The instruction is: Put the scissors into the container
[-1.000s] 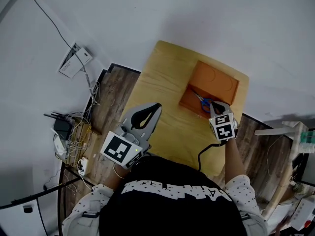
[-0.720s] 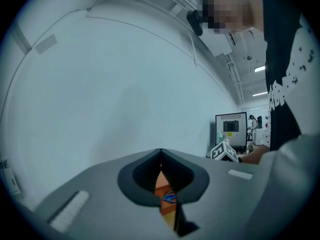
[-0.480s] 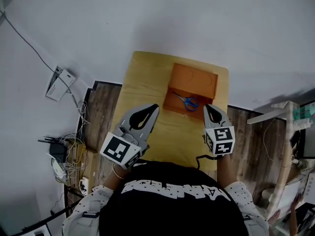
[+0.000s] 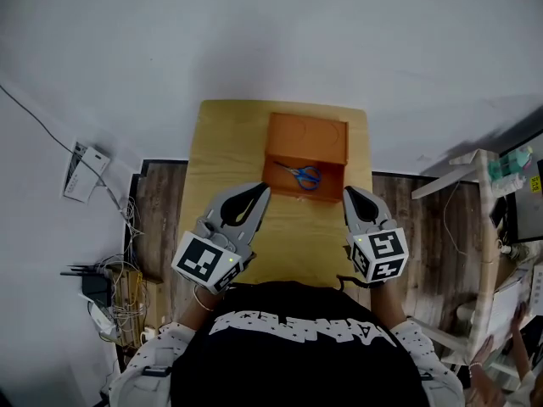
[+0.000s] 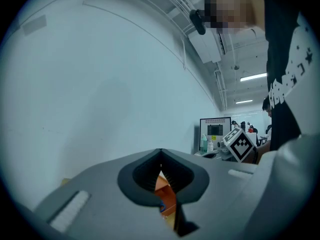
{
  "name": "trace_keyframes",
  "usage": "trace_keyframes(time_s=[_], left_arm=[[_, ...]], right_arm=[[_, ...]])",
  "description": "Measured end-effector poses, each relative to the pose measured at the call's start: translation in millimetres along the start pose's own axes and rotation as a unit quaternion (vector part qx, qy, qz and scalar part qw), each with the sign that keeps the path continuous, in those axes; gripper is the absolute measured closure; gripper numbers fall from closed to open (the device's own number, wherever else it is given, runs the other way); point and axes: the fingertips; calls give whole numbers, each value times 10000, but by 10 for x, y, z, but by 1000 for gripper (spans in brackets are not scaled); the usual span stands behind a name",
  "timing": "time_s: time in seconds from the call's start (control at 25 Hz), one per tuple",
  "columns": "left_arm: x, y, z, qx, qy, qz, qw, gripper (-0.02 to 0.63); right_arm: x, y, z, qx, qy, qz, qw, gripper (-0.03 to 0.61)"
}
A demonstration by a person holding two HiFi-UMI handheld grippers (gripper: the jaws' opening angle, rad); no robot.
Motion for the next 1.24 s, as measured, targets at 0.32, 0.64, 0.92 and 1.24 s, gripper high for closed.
trace_keyframes(time_s=[0.32,0.64,0.92,1.24], left_arm=[[-42,-27,10,38,-101,-49,9999,614],[-2,-36,-35,59,-31,-43,10000,614],[15,-43,-80,72,44,-30,10000,614],[-20,-46,-100,99,120,-12,9999,614]], right_arm=[[51,76,-105,35,-109,-266,9996,566],[92,75,-71,40,-51,-269,9996,566],[97,78,-50,53,-22,-274,9996,566],[35,51,-65,78,-77,-213,9997,566]])
Point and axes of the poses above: the fingertips, and each gripper's own axes: z forward along the fingers, x to its left, y out of its top, and after that the axes turned 4 degrees about y, right-handed
